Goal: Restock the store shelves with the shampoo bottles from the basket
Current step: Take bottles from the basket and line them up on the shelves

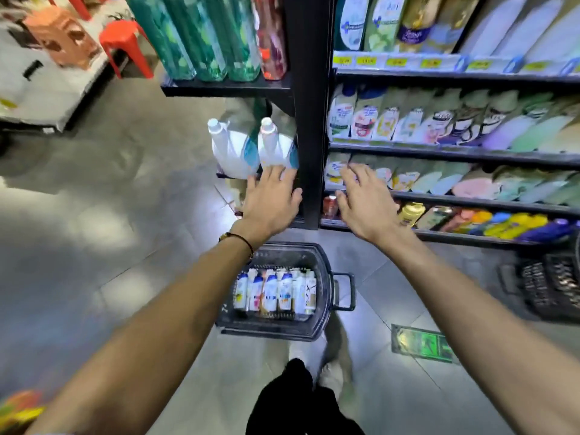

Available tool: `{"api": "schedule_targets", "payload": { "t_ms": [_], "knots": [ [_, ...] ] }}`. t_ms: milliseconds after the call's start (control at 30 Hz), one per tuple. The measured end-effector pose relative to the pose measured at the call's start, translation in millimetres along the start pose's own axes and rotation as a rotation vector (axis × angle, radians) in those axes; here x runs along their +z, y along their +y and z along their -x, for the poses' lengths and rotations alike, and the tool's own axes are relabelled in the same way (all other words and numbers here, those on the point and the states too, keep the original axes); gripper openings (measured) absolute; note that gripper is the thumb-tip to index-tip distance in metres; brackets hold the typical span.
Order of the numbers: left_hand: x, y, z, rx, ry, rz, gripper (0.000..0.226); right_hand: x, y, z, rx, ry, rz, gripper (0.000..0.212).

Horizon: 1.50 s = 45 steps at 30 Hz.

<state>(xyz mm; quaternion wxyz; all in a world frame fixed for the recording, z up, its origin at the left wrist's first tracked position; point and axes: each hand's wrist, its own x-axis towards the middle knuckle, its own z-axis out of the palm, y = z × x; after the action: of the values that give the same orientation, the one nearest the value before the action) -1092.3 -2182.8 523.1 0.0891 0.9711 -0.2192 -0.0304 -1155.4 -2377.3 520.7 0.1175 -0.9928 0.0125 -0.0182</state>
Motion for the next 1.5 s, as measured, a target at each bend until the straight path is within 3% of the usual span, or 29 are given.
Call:
{"api": "schedule_targets", "payload": {
  "t_ms": [267,433,633,733,900,1067,1300,1500],
  "knots": [
    [128.8,-60.4,39.3,-0.082,-0.278,0.001,0.045,151.2,-4.5,46.3,0.117,-0.228,-0.076,0.055],
    [254.9,-105.5,47.5,-0.151,-0.431,0.117,0.035,268.9,8.5,60.9,0.186,-0.326,-0.065,0.061],
    [442.9,-157.1,47.3,-0.683,-0.501,0.584,0.019,414.6,42.6,88.8,0.309,-0.239,-0.1,0.061],
    [529.1,-158.7,48.8,-0.799,-0.523,0.704,0.006,476.3,59.7,99.3,0.327,-0.187,-0.073,0.064],
    [634.9,-139.6,57.6,-0.736,-0.603,0.769,0.023,552.0,76.5,108.6,0.328,-0.149,-0.096,0.066],
    [692.0,-124.2,56.9,-0.691,-0.588,0.7,0.036,590.2,80.6,120.2,0.33,-0.103,-0.131,0.066],
    [710.1,-121.2,51.2,-0.616,-0.588,0.479,0.033,600.5,80.8,121.7,0.331,-0.05,-0.139,0.065],
    [686.3,-138.9,63.1,-0.526,-0.536,0.501,0.037,583.0,71.5,114.3,0.281,-0.011,-0.099,0.067]
  ]
}}
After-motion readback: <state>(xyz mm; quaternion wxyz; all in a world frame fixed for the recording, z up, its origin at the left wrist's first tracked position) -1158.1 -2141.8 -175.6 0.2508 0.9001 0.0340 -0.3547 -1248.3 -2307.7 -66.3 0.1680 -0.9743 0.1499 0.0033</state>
